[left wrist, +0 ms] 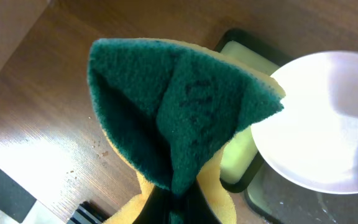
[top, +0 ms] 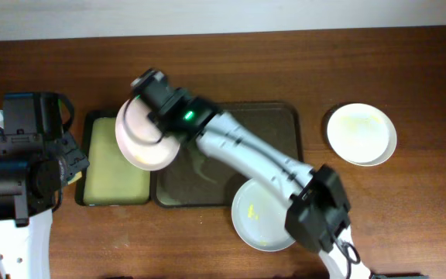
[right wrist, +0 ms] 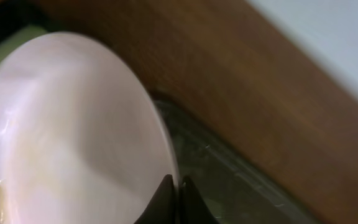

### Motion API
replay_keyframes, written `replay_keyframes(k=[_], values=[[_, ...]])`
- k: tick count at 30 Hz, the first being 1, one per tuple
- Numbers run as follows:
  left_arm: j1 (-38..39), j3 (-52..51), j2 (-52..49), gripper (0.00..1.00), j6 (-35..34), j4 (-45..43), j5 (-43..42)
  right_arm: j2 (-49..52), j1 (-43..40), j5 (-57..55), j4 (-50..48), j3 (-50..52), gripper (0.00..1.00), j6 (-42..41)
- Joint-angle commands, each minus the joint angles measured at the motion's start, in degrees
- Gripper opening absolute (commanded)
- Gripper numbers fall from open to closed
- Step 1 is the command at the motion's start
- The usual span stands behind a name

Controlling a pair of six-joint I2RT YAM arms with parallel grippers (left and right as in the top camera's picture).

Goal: Clean dirty plates on tray and stack at the side
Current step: 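Carry the second plate with the right gripper and stack it on the first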

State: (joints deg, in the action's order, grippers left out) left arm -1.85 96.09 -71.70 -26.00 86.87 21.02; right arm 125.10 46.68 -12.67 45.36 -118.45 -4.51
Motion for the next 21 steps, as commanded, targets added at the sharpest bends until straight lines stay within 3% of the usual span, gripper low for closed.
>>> replay_keyframes(k=[1,4,8,11,14,15,16,17,21], values=[[0.1,0.2,0.2,0.00,-0.1,-0.3,-0.3,-4.8,-18.4,37.0,5.3,-0.1,0.04,-8.7],[0.1,0.2,0.2,0.00,-0.1,-0.3,-0.3,-5.0,-45.4,31.3,25.9,-0.1,0.04,-7.8],[0.1,0.2,-0.8,0.00,-0.1,-0.9,-0.3,-4.7,-72.5,21.9,38.0,0.8,0.04,-7.8],[0.1,0.2,-2.0,0.00,-0.1,-1.3,-0.7,-4.7,-79.6,22.1,38.4,6.3,0.04,-5.4],[0.1,0.2,-2.2,0.00,-0.1,-1.3,-0.7,-4.7,-77.4,22.5,37.2,10.8,0.04,-3.8],[0.1,0.2,-2.2,0.00,-0.1,-1.1,-0.7,-4.7,-76.2,22.3,36.3,12.7,0.18,-3.7],[0.1,0.2,-2.2,0.00,-0.1,-1.1,-0.7,-4.7,-75.4,22.3,35.8,13.6,0.61,-3.7],[0.1,0.2,-2.2,0.00,-0.1,-1.1,-0.7,-4.7,-74.5,22.6,35.9,13.8,0.80,-3.0],[0.1,0.2,-2.2,0.00,0.0,-1.1,-0.7,-6.2,-72.5,26.6,44.5,13.5,0.80,1.3]])
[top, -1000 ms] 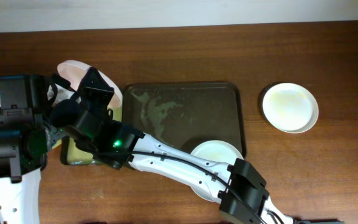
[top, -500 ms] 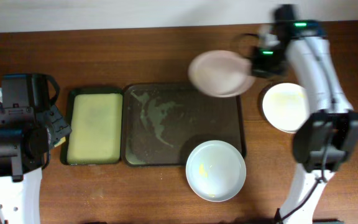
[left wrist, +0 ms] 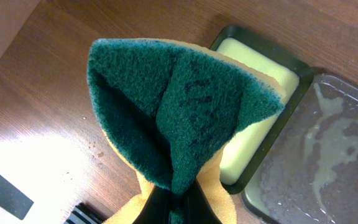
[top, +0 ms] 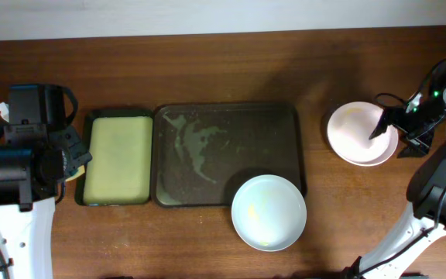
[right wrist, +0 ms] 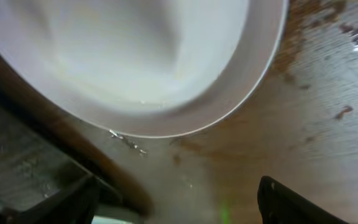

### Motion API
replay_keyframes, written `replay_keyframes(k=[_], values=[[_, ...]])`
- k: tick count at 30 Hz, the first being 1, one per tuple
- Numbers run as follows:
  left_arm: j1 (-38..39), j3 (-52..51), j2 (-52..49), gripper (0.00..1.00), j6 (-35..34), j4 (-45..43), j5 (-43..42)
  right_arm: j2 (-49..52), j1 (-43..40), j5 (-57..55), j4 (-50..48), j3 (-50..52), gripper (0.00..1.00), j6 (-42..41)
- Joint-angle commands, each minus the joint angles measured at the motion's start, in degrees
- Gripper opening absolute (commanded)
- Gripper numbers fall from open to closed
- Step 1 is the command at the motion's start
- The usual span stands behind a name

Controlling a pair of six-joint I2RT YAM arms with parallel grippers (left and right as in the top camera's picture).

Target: Clean dirty plates on tray and stack at the side

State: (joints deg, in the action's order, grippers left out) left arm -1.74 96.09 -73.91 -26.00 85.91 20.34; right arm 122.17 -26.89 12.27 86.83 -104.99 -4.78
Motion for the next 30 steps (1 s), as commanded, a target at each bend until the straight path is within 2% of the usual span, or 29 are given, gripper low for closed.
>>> replay_keyframes(k=[1,3,4,8,11,13,15,17,21,23,27,30], values=[[0.0,0.2,0.0,0.00,0.0,-0.2,0.0,-4.9,3.1,3.8,7.7,0.1,0.72,4.8],[0.0,0.2,0.0,0.00,0.0,-0.2,0.0,-9.0,8.6,6.5,10.3,2.3,0.67,7.4],[0.0,0.2,0.0,0.00,0.0,-0.1,-0.1,-15.6,14.8,4.7,8.4,9.6,0.67,6.9],[0.0,0.2,0.0,0.00,0.0,-0.2,-1.0,-39.3,27.1,0.5,-11.1,42.1,0.66,-10.8],[0.0,0.2,0.0,0.00,0.0,-0.3,-1.1,-44.3,34.1,1.2,-22.0,59.1,0.62,-17.3],[0.0,0.2,0.0,0.00,0.0,-0.4,-1.1,-43.8,38.2,3.3,-30.6,66.3,0.51,-18.8],[0.0,0.2,0.0,0.00,0.8,-0.3,-1.1,-43.8,38.6,2.9,-34.3,67.9,0.34,-20.0],[0.0,0.2,0.0,0.00,0.8,-0.3,-1.1,-43.8,38.6,2.9,-35.3,68.1,0.30,-20.0],[0.0,0.2,0.0,0.00,0.8,-0.3,-1.1,-43.8,38.6,4.3,-40.3,71.5,0.04,-21.2],[0.0,0.2,0.0,0.00,0.8,-0.4,-1.1,-43.8,38.5,11.4,-39.6,64.6,0.04,-21.2],[0.0,0.2,0.0,0.00,0.8,-0.3,-1.6,-40.8,38.5,10.5,-37.6,42.6,0.04,-21.3],[0.0,0.2,0.0,0.00,0.9,-1.3,-2.7,-30.8,40.7,3.5,-45.1,40.7,0.04,-23.5]])
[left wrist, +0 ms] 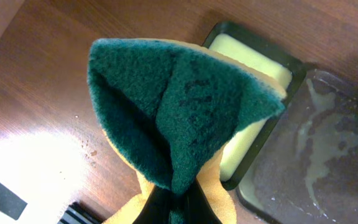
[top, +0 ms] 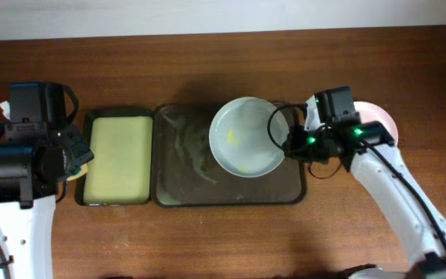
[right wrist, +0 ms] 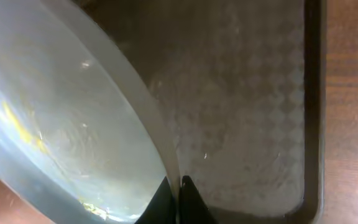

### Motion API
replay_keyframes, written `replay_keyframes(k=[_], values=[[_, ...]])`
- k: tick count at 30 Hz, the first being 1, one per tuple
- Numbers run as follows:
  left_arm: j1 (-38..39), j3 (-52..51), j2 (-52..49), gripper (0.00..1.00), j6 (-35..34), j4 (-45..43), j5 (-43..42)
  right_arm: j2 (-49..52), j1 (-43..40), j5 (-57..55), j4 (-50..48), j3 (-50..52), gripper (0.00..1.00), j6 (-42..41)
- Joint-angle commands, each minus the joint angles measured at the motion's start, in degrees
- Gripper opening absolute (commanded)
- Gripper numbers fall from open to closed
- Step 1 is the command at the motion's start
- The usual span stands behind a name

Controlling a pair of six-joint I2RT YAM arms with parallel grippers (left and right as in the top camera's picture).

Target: Clean dirty plates on tray and stack at the side

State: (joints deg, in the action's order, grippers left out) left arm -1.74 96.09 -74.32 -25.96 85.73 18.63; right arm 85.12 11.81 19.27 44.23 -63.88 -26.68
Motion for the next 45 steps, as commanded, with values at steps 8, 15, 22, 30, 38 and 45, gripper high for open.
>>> replay_keyframes(k=[8,15,22,30,38,45], values=[[1.6,0.2,-6.5,0.00,5.7,-3.0,-7.5,20.1,5.3,-3.5,1.0,-15.8,0.61,7.6],[22.5,0.2,-26.0,0.00,5.6,-13.5,-17.9,32.7,4.2,0.8,-1.3,-15.8,0.33,13.2],[26.0,0.2,-40.7,0.00,5.7,-22.5,-22.6,33.2,4.3,5.8,3.6,-15.8,0.04,8.1],[28.7,0.2,-51.9,0.00,6.3,-29.7,-25.0,33.3,4.3,5.8,3.3,-15.8,0.05,7.8],[31.5,-0.2,-65.5,0.00,18.8,-27.0,-45.4,33.3,4.3,5.6,2.9,-15.8,0.04,7.8],[22.7,0.8,-57.9,0.00,43.0,-11.6,-72.6,33.3,4.3,5.6,2.1,-15.8,0.05,7.8]])
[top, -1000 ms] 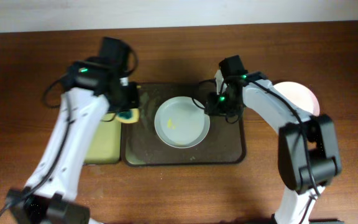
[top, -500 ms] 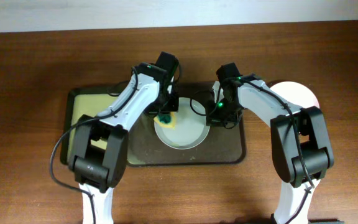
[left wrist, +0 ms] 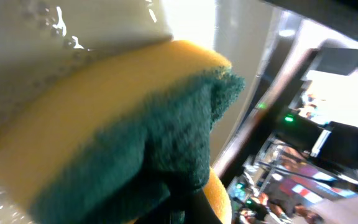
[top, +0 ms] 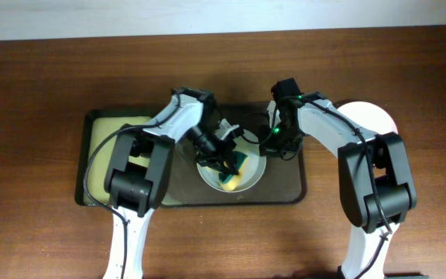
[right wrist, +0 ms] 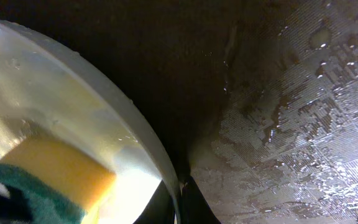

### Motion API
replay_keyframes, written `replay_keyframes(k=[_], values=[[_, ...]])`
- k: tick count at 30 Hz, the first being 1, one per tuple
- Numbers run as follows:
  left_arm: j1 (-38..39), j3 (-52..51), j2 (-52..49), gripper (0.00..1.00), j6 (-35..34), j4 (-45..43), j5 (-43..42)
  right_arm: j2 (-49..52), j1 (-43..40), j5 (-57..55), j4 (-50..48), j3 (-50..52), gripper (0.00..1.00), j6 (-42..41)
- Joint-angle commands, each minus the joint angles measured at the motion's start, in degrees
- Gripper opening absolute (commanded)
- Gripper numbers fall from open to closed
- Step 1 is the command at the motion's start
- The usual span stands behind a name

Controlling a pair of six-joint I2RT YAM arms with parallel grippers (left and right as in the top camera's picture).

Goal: Clean dirty plates on tray and stack at the side
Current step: 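Scrub the last plate with the sponge in the left gripper, then carry the last plate with the right gripper onto the stack at right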

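Note:
A white plate sits tilted over the dark wet tray. My right gripper is shut on the plate's right rim. My left gripper is shut on a yellow and green sponge, pressed against the inside of the plate. The sponge fills the left wrist view, and the sponge shows through the plate in the right wrist view. A stack of clean plates lies at the right of the tray.
A smaller black tray with a pale green pad adjoins the big tray on the left. The brown table surrounds both. My two arms cross over the tray's middle.
My left gripper has gone from the table's left side to the plate, with the sponge now against its inner face. The plate sits lower and more central over the tray.
My right gripper held a pink plate over the left of the tray while the left held the sponge aside. Then that plate lay on the stack at the right. Then the right gripper held the white plate over the tray, where the sponge now touches it.

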State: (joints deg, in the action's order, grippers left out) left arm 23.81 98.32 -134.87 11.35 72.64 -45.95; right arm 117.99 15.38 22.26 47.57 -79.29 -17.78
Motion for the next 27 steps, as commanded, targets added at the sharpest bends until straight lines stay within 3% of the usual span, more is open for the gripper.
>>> replay_keyframes(k=[1,2,6,7,9,11,12,14,15,16,17,20,22,26,27], values=[[-5.6,-1.5,8.3,0.00,5.0,1.1,-5.9,0.4,0.7,2.6,-1.3,-0.4,0.05,-1.1],[-7.0,-1.5,11.6,0.00,2.0,0.4,-1.4,0.4,0.7,2.6,-1.3,-0.4,0.05,-1.1],[-8.8,-1.5,28.3,0.00,-19.6,-3.6,35.8,0.4,0.7,2.6,-1.3,-0.4,0.06,-1.1],[-8.8,-1.5,29.6,0.00,-22.9,-3.3,40.2,0.4,0.7,2.6,-1.3,-0.4,0.06,-1.1],[-9.4,-1.5,30.5,0.00,-32.9,1.0,57.1,0.4,0.7,2.4,-0.8,-0.4,0.49,-0.5],[-10.9,-1.5,34.1,0.00,-39.7,4.8,66.9,0.5,1.1,-3.5,1.0,-0.3,0.56,-0.5],[-11.1,-1.5,36.5,0.00,-40.7,5.0,68.2,0.5,1.6,-5.1,1.3,0.0,0.55,-0.5],[-11.2,-1.5,46.2,0.00,-41.8,5.5,72.5,0.5,4.2,-5.2,-1.5,2.7,0.24,-0.5],[-11.3,-1.5,49.9,0.00,-41.8,6.6,79.2,0.5,5.2,-6.0,-2.7,3.6,0.11,-0.5],[-11.3,-1.5,53.8,0.00,-45.3,9.1,87.8,0.4,6.3,-7.8,-2.8,3.6,0.04,-0.7],[-12.4,-1.5,57.2,0.00,-49.8,12.0,91.2,0.3,6.4,-7.9,-1.9,2.3,0.04,-1.1],[-20.2,-1.6,60.9,0.00,-49.6,15.0,83.0,0.3,6.7,-8.5,9.4,-13.3,0.04,-1.1],[-23.5,-2.1,60.8,0.00,-49.5,17.0,82.0,0.3,8.7,-13.5,12.3,-23.4,0.04,-1.1],[-24.2,-8.7,60.8,0.00,-49.5,14.3,81.7,0.3,18.0,-21.2,6.5,-29.0,0.04,-1.2],[-24.2,-11.3,60.8,0.00,-49.5,11.8,81.4,0.3,24.2,-29.7,3.2,-29.0,0.04,-1.2]])
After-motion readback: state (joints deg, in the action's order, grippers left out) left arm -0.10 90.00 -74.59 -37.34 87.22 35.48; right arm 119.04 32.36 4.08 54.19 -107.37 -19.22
